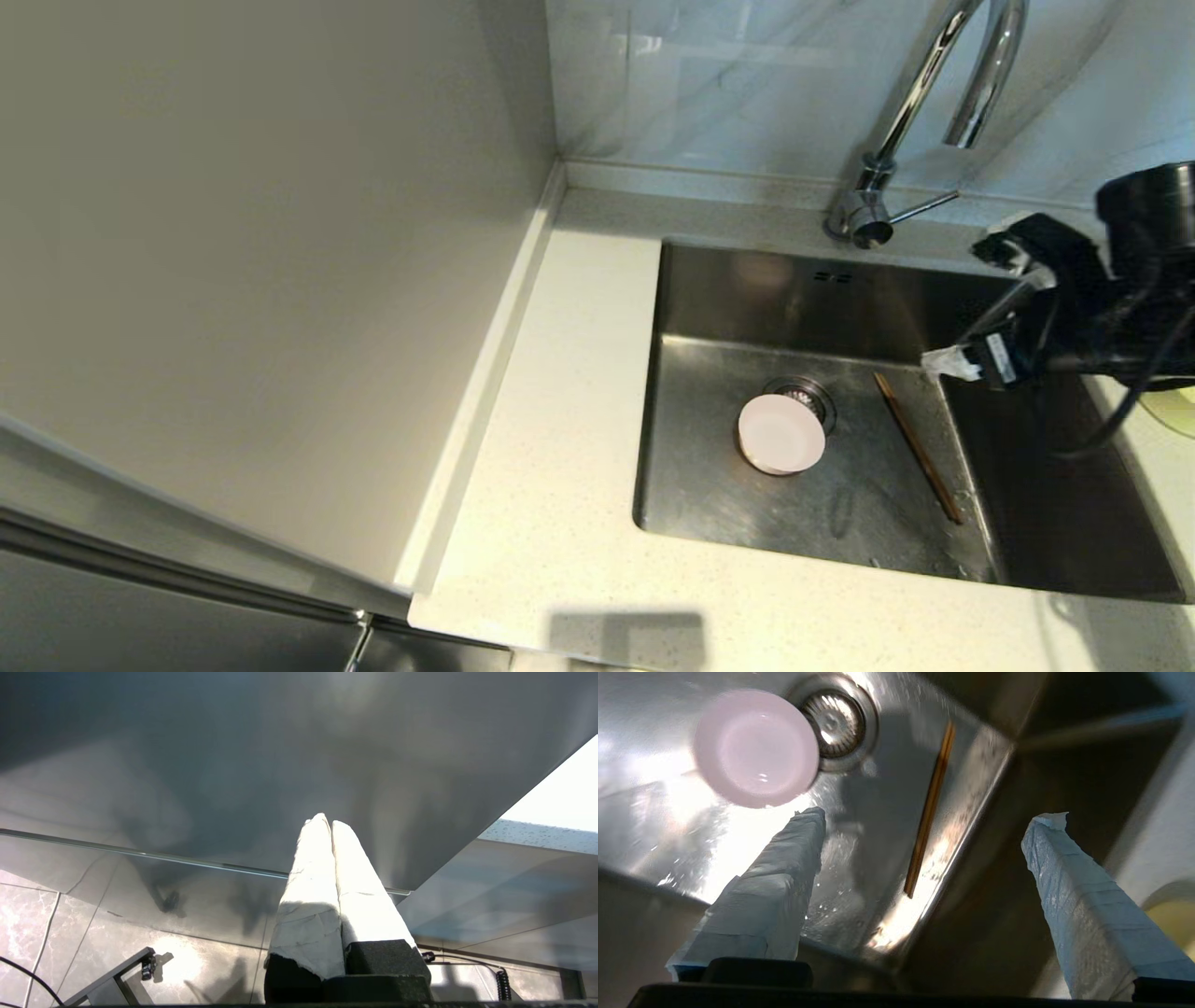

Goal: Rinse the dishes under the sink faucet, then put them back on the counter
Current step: Put a bowl back to the table from the sink

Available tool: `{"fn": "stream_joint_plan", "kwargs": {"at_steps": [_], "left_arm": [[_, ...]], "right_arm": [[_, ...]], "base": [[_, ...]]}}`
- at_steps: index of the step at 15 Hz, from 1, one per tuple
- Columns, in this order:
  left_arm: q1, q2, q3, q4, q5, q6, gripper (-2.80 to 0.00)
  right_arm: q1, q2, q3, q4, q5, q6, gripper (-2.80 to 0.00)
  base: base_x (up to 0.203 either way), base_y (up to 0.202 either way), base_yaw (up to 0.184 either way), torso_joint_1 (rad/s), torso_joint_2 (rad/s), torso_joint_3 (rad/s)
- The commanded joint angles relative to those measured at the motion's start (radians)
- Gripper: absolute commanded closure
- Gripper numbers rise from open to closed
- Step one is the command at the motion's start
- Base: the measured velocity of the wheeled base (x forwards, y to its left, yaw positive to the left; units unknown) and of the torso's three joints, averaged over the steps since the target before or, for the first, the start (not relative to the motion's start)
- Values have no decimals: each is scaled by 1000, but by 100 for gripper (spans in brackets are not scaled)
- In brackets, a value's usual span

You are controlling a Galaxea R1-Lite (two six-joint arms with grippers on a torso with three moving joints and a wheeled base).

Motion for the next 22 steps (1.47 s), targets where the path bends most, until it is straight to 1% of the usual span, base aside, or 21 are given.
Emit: {"fn": "stream_joint_plan", "kwargs": {"at_steps": [1, 3, 4, 5, 6, 10, 14, 15, 16, 17, 19, 20, 22], "left_arm": [[0, -3, 0, 0, 0, -1, 0], [0, -3, 0, 0, 0, -1, 0], [0, -3, 0, 0, 0, -1, 0], [0, -3, 0, 1, 0, -1, 0], [0, -3, 0, 0, 0, -1, 0], [0, -3, 0, 1, 0, -1, 0], [0, -3, 0, 0, 0, -1, 0], [0, -3, 0, 0, 0, -1, 0], [0, -3, 0, 0, 0, -1, 0], [0, -3, 0, 0, 0, -1, 0], [0, -3, 0, 0, 0, -1, 0], [0, -3, 0, 0, 0, -1, 0], [0, -3, 0, 0, 0, -1, 0]], "right_arm": [[93, 162, -11, -17, -218, 86, -280], [118, 263, -14, -46, -348, 132, -280], [122, 300, -13, -66, -395, 146, -280], [123, 331, -11, -88, -427, 162, -280], [124, 352, -10, -98, -439, 173, -280], [133, 388, -11, -98, -439, 199, -280], [141, 366, -24, -99, -427, 212, -280], [141, 348, -24, -94, -409, 198, -280], [140, 334, -21, -72, -400, 146, -280], [139, 316, -22, -5, -400, 93, -280], [141, 307, -57, 86, -397, 82, -280], [151, 309, -72, 113, -384, 97, -280], [171, 319, -113, 165, -307, 187, -280]], "base": [[0, 0, 0, 0, 0, 0], [0, 0, 0, 0, 0, 0], [0, 0, 0, 0, 0, 0], [0, 0, 0, 0, 0, 0], [0, 0, 0, 0, 0, 0], [0, 0, 0, 0, 0, 0], [0, 0, 0, 0, 0, 0], [0, 0, 0, 0, 0, 0], [0, 0, 0, 0, 0, 0], [0, 0, 0, 0, 0, 0], [0, 0, 0, 0, 0, 0], [0, 0, 0, 0, 0, 0], [0, 0, 0, 0, 0, 0]]}}
